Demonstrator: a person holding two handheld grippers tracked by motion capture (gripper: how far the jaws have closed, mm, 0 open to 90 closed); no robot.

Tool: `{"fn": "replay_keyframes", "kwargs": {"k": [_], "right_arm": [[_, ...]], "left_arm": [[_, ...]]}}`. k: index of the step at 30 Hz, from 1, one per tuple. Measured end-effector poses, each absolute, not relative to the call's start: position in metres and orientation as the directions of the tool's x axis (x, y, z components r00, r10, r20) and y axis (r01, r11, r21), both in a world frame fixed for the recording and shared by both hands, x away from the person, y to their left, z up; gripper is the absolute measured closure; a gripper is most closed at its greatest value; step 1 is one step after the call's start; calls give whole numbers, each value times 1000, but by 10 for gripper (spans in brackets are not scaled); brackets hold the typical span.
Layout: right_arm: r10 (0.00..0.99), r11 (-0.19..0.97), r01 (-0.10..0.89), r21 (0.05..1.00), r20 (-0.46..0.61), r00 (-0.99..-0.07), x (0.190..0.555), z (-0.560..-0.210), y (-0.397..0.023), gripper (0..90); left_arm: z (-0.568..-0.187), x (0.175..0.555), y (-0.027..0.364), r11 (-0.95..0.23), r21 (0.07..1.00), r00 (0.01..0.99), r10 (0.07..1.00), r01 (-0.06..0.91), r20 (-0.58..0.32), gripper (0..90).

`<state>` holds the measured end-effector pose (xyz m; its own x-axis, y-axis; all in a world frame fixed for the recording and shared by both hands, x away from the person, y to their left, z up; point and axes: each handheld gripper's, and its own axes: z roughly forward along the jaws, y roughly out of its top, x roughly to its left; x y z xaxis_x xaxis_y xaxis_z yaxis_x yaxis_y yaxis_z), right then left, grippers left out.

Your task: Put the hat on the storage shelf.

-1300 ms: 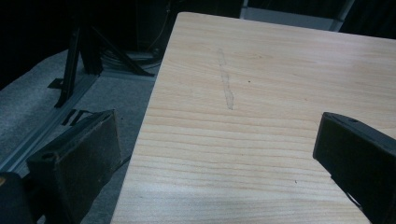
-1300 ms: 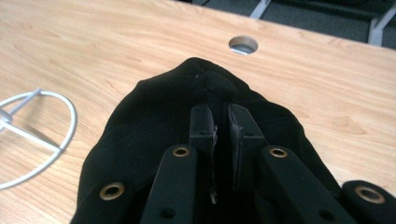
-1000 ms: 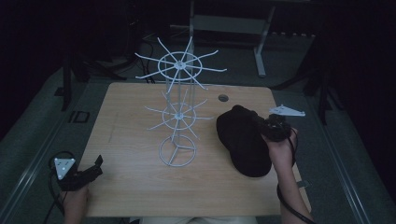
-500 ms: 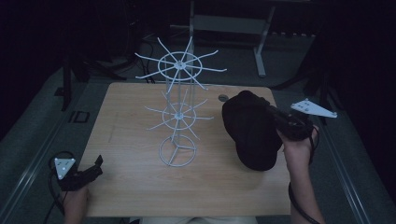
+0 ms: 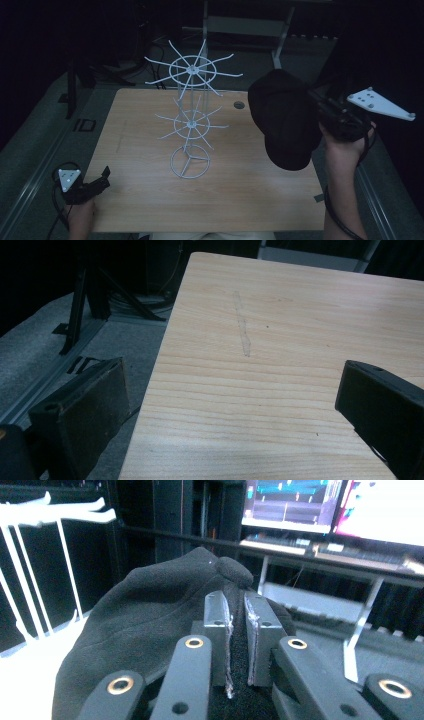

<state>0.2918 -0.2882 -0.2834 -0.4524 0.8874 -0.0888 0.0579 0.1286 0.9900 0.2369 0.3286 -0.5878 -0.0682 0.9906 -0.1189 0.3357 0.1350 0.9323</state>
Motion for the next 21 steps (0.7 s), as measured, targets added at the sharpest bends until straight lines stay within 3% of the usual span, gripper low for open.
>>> {"fn": "replay_keyframes", "kwargs": {"k": [11, 21], "right_arm": [[877, 146, -106, 984, -178, -445, 267, -211, -262, 822], [810, 130, -161, 978, -199, -552, 251, -196, -231, 821]], "left_arm": [[-588, 237, 329, 135, 932, -68, 991, 336, -119, 14], [-588, 237, 329, 137, 932, -66, 990, 335, -121, 15]]}}
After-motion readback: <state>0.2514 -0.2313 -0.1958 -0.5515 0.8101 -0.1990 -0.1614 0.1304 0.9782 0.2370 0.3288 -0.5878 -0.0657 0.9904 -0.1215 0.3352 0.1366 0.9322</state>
